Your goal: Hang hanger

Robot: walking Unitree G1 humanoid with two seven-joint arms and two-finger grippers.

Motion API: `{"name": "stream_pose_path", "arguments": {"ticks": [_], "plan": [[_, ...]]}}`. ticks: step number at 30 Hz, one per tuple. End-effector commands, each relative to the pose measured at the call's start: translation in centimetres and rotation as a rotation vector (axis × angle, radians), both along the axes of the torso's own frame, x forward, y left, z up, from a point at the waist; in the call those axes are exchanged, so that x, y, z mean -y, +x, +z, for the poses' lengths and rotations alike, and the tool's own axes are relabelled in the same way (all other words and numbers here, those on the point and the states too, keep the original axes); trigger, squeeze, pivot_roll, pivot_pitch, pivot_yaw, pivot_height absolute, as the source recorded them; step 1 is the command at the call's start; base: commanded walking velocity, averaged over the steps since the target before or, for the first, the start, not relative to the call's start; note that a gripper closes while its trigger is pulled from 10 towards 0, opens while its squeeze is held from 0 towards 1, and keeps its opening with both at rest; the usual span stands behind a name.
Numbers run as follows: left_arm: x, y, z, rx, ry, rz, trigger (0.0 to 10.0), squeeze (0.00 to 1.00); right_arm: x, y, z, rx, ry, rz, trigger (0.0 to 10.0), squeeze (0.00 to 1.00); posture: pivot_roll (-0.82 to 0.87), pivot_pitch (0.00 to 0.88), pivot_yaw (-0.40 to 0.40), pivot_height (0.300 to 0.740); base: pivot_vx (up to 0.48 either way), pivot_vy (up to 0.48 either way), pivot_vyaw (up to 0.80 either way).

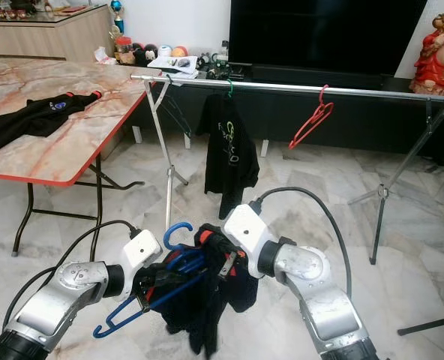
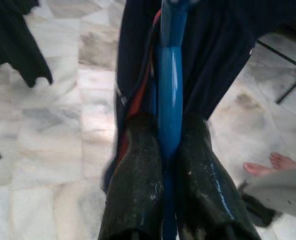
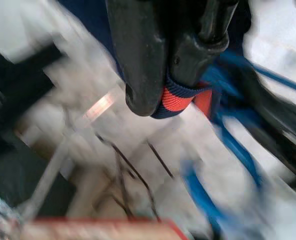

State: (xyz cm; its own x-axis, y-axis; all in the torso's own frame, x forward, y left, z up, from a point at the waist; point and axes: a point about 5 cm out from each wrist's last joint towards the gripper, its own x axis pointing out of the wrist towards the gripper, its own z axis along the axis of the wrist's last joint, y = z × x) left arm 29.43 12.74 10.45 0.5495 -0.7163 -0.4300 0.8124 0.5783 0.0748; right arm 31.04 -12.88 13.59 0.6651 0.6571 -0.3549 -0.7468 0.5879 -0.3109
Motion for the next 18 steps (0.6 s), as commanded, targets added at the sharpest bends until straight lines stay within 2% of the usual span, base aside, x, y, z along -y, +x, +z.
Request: {"name": "stream_pose_path", "arguments": {"ticks": [1, 4, 7, 9, 14, 18], "plan": [[-0.3, 0.8, 1.0, 0.056, -0.007, 0.029, 10.0, 0.00, 1.0, 1.0, 0.2, 0.053, -0.073, -0.088, 10.0, 0.00, 0.14, 0.037, -0.033, 0.740, 0.000, 0.000, 0.00], [-0.4, 0.9, 1.1, 0.064, -0.013, 0.040, 10.0, 0.00, 1.2, 1.2, 0.7, 0.077, -0.055, -0.098, 10.0, 0.00, 0.15, 0.038, -0.033, 0.740, 0.000, 0.000, 0.00], [-0.6, 1.1, 1.3, 0.079, -0.024, 0.060, 10.0, 0.00, -0.1, 0.5, 2.2, 0.118, 0.056, 0.018, 10.0, 0.00, 0.15, 0.038, -0.033, 0.740, 0.000, 0.000, 0.00], [-0.6, 1.2, 1.3, 0.082, -0.026, 0.064, 10.0, 0.00, -0.5, 0.1, 2.6, 0.122, 0.079, 0.073, 10.0, 0.00, 0.15, 0.038, -0.033, 0.740, 0.000, 0.000, 0.00], [-0.5, 1.2, 1.2, 0.083, -0.031, 0.065, 10.0, 0.00, -1.5, -1.7, 3.2, 0.087, 0.120, 0.246, 10.0, 0.00, 0.15, 0.034, -0.034, 0.740, 0.000, 0.000, 0.00], [-0.4, 1.2, 1.2, 0.082, -0.036, 0.063, 10.0, 0.00, -1.4, -2.1, 3.0, 0.084, 0.085, 0.281, 10.0, 0.00, 0.15, 0.034, -0.034, 0.740, 0.000, 0.000, 0.00]]}}
